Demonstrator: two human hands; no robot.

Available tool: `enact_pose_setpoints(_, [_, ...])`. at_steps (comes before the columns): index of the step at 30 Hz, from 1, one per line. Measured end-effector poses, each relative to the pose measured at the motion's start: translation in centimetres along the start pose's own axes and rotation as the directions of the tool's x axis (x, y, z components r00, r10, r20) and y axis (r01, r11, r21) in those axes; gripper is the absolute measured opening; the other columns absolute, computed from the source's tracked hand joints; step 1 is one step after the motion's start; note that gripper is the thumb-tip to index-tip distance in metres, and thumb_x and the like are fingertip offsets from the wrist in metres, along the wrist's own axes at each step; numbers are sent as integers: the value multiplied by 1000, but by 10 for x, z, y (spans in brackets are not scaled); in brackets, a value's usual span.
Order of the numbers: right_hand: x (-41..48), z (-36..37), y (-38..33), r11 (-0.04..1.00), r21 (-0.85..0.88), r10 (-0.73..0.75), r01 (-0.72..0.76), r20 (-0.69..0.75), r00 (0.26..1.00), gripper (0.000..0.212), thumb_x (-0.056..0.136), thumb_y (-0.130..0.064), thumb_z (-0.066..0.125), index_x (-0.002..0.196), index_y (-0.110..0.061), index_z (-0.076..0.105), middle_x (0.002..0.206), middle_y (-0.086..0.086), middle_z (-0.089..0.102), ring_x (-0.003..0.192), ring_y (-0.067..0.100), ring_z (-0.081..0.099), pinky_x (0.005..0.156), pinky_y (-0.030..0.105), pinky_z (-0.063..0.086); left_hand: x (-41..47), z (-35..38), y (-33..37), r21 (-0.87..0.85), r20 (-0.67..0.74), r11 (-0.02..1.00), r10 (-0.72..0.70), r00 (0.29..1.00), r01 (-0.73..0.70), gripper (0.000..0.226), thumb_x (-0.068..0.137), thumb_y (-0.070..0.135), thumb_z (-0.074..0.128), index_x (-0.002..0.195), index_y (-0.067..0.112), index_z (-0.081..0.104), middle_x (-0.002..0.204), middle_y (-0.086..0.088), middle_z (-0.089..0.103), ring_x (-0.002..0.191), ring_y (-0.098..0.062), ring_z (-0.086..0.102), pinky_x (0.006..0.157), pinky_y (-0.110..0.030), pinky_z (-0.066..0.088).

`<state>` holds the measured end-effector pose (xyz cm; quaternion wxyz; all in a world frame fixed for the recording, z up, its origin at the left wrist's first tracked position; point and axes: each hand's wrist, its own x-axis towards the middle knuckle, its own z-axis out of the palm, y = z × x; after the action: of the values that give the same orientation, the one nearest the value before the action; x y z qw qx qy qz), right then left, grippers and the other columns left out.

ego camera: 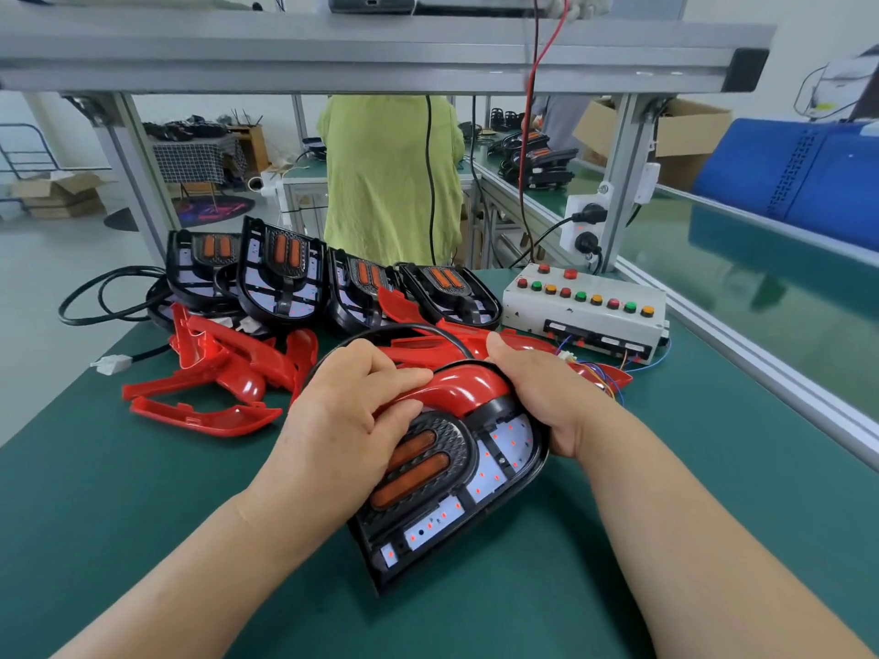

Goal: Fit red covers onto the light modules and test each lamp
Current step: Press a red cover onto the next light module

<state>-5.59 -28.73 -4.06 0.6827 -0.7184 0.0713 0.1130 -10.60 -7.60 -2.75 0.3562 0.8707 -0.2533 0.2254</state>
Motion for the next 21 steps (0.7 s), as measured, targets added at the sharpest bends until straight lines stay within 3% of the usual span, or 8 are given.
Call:
enact_pose_setpoints(3, [0,1,0,1000,-13,-8,8,5,1000,52,101,-55,43,109,-11,68,90,8,78,82,23,76,72,33,60,-1,0,4,49,17,998,24,1000,-25,31,89,10,70,119,20,73,88,9,52,91,-11,52,86,-19,42])
enact_pose_setpoints(7, [1,-1,1,1000,-22,-9,10,32,999,52,101,-57,42,103,-14,70,89,7,78,79,21,76,61,28,60,1,-1,-1,2,49,1000,23,999,-23,33,90,9,70,121,19,72,90,7,54,94,-11,54,89,-27,46])
enact_pose_setpoints(10, [0,-1,-1,999,-37,-23,25,63,998,57,96,-64,44,105,-16,73,97,8,78,89,23,76,78,35,60,1,-2,-7,-59,55,998,-1,998,5,33,90,9,69,120,21,72,92,7,55,96,-11,56,92,-29,47])
enact_pose_setpoints(13, [-2,1,0,999,-4,-53,54,145,988,66,84,-70,60,111,-12,74,109,14,75,103,31,72,96,45,54,1,0,-10,-87,50,996,-10,999,14,31,90,8,70,118,20,73,93,7,56,96,-13,57,91,-27,46])
enact_pose_setpoints(15, [-4,1,1,997,24,-72,69,218,973,62,78,-59,73,111,-6,74,112,19,73,108,37,69,99,47,53,2,2,-12,-85,48,996,2,999,2,31,90,8,70,118,20,73,93,8,56,96,-13,57,90,-24,45])
enact_pose_setpoints(18, [-6,1,2,995,48,-93,84,273,957,40,74,-35,84,103,-9,77,109,20,74,100,34,72,92,41,58,2,4,-16,-63,58,998,23,998,-20,30,90,8,69,118,19,73,93,8,56,97,-12,56,90,-22,44])
enact_pose_setpoints(21, [-6,0,1,994,74,-99,82,269,958,35,68,-29,85,98,-10,79,105,19,75,93,31,74,83,37,60,6,4,-15,-101,76,995,4,997,4,27,90,20,69,116,24,73,100,12,58,105,-9,57,93,-18,42])
